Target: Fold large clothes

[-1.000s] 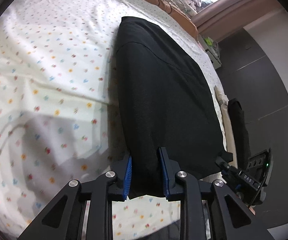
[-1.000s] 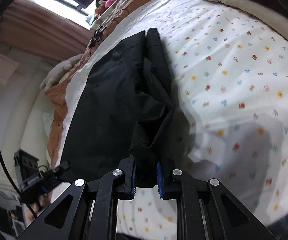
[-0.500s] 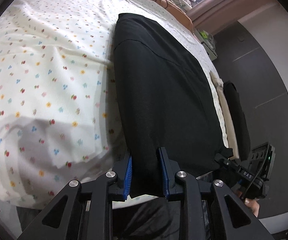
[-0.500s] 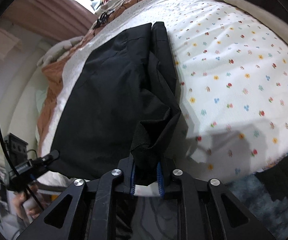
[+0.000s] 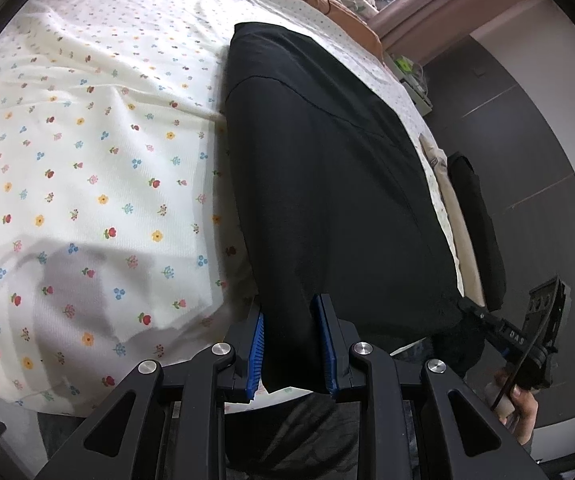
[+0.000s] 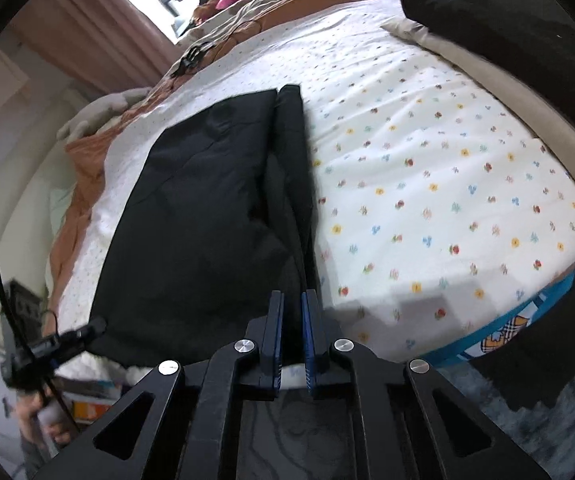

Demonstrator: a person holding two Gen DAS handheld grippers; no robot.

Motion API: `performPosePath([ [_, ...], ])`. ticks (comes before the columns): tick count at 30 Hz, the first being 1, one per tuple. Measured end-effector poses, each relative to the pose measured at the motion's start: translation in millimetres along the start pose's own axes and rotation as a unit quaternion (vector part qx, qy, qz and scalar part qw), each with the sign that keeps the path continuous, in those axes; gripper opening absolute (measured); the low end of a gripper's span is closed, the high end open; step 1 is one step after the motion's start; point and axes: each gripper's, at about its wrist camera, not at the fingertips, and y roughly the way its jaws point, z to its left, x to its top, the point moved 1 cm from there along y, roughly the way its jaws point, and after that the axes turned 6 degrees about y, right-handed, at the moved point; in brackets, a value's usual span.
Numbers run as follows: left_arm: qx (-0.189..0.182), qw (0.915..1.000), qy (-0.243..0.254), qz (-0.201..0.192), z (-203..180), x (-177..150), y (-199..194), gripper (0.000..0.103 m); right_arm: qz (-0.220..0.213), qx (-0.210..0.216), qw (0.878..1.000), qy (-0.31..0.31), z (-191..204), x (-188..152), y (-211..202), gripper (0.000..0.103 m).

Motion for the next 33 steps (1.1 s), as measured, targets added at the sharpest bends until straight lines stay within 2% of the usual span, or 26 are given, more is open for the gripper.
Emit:
performPosePath([
  [4,0.000,1.0000,0.006,0.006,1,2,-1,0.026,0.008,0.012,1.000,-0.004,-1,-12,-2,0.004],
  [10,0.007,0.9996,0.023,0.013,-2,4,0,0.027,0.020,0.007,1.000,-0.012,-1,-17,3,0.004],
  [14,0.018,0.9994,0.020,0.024,-1,9,1,0.038,0.023,-0.001,1.000,-0.010,-4,-14,0,0.005],
  [15,0.017,0.9995,0.017,0.022,1,11,-1,0.045,0.023,0.000,1.000,-0.006,-6,-11,-1,0.010],
  [16,0.011,0.9998,0.012,0.014,3,15,-4,0.051,0.023,0.003,1.000,-0.002,-8,-7,-2,0.021],
  [17,0.007,0.9999,0.009,0.005,5,19,-7,0.064,0.020,0.007,1.000,0.001,-9,-3,-3,0.029],
  [18,0.008,0.9999,0.006,-0.003,6,23,-10,0.074,0.015,0.010,1.000,0.004,-11,2,-4,0.051],
  [19,0.011,0.9999,0.003,-0.012,8,28,-12,0.077,0.006,0.015,1.000,0.009,-12,8,-5,0.064],
  [22,0.021,0.9996,-0.005,-0.016,16,43,-10,0.078,0.006,0.038,0.999,0.018,-16,23,2,0.065],
  [30,0.033,0.9992,-0.021,-0.011,29,76,15,0.078,0.059,0.093,0.993,0.037,-18,73,58,0.066],
  [33,0.037,0.9990,-0.024,-0.007,35,88,25,0.078,0.074,0.112,0.990,0.044,-18,89,79,0.070],
])
